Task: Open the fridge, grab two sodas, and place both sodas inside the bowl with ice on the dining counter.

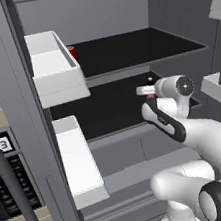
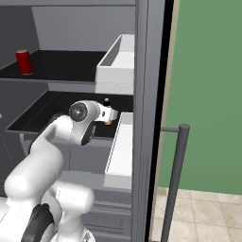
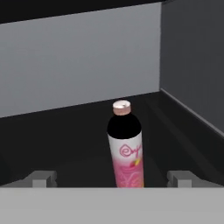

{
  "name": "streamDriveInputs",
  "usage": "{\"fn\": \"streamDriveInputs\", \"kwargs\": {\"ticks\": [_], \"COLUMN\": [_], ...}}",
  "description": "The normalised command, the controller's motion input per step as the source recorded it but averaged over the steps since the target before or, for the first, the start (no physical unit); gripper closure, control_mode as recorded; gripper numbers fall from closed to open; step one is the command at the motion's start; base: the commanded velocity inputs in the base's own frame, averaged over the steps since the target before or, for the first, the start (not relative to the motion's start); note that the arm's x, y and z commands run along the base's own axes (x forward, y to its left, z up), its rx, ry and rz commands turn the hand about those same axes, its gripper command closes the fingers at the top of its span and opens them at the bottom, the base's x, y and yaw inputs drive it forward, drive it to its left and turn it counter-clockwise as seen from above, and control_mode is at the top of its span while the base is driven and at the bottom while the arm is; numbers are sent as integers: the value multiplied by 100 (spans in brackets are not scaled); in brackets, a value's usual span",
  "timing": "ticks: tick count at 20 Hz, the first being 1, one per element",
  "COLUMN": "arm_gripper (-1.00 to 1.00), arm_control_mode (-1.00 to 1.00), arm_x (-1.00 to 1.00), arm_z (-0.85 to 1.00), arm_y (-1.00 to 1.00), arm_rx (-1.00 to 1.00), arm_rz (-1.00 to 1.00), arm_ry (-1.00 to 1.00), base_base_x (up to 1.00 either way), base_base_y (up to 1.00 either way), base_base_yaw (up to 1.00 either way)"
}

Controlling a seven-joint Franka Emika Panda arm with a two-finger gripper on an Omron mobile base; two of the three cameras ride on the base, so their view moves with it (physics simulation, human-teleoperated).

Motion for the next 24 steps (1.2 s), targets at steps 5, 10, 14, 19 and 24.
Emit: {"fn": "streamDriveInputs", "kwargs": {"ticks": [5, 10, 14, 19, 24], "arm_gripper": [-100, -100, -100, -100, -100], "arm_control_mode": [-100, -100, -100, -100, -100], "arm_x": [34, 30, 25, 20, 17], "arm_z": [-13, -15, -14, -10, -10], "arm_y": [-8, -3, -9, -8, 0], "arm_rx": [0, 0, 0, 0, 0], "arm_rz": [1, 1, 1, 0, 0], "arm_ry": [0, 0, 0, 0, 0], "base_base_x": [0, 0, 0, 0, 0], "base_base_y": [0, 0, 0, 0, 0], "base_base_yaw": [0, 0, 0, 0, 0]}}
